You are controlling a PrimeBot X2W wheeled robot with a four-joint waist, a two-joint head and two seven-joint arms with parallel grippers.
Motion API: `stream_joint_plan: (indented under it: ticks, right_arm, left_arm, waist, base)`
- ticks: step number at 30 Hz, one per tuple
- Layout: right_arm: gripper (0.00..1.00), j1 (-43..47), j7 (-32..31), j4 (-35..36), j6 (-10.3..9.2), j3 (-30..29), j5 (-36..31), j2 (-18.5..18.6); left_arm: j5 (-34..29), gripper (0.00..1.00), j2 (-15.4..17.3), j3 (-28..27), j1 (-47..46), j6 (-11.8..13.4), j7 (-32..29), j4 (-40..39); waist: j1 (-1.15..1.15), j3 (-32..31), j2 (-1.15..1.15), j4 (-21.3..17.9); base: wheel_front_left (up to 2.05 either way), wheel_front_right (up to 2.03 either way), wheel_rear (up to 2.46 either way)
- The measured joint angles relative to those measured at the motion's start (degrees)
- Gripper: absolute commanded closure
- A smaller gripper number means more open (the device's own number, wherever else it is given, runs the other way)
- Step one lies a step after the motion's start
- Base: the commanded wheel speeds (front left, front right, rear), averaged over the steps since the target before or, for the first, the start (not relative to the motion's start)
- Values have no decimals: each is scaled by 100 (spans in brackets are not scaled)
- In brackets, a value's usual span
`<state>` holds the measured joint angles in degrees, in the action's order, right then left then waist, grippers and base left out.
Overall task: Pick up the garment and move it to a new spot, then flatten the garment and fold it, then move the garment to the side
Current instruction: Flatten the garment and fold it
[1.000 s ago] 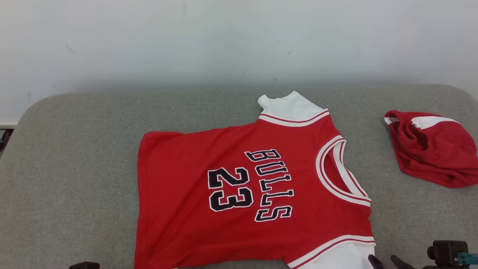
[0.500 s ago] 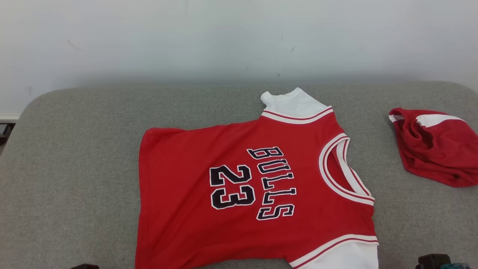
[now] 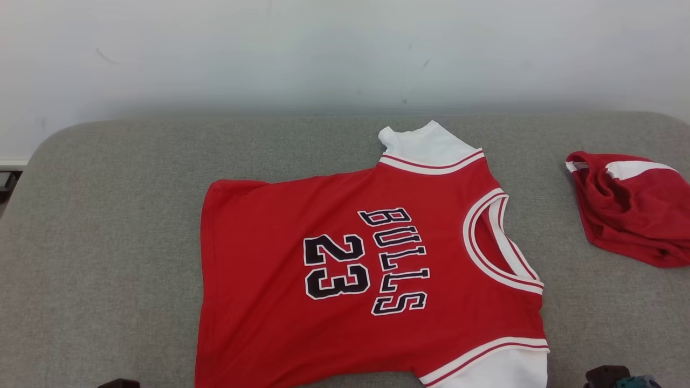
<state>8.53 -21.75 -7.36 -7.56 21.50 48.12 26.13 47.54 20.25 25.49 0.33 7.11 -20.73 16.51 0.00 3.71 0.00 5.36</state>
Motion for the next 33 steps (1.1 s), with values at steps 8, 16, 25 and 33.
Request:
stream_joint_plan:
  ticks: [8,16,25,33]
  right_arm:
    - [100,-88,-26,56,1,-155,56,-99]
    - [100,-49,12,592,110,-557,508,54]
    - [100,280,-116,1010,200,-812,768,367]
    - [100,312,-410,1318,201,-656,849,390]
  left_arm:
    - [-36,100,18,-10,-66,-15,73,-8]
    - [-368,100,243,-131,-118,-10,524,-442]
    - [-682,100,367,-222,-66,-8,769,-872]
    - [-675,100,341,-178,-52,-8,798,-1302]
  waist:
    - [0,57,0,11]
    - [0,53,1,8]
    - [0,-6,1,-31]
    - [0,61,1,-39]
  base:
    - [0,0,0]
    - [0,0,0]
    - [0,0,0]
    - [0,0,0]
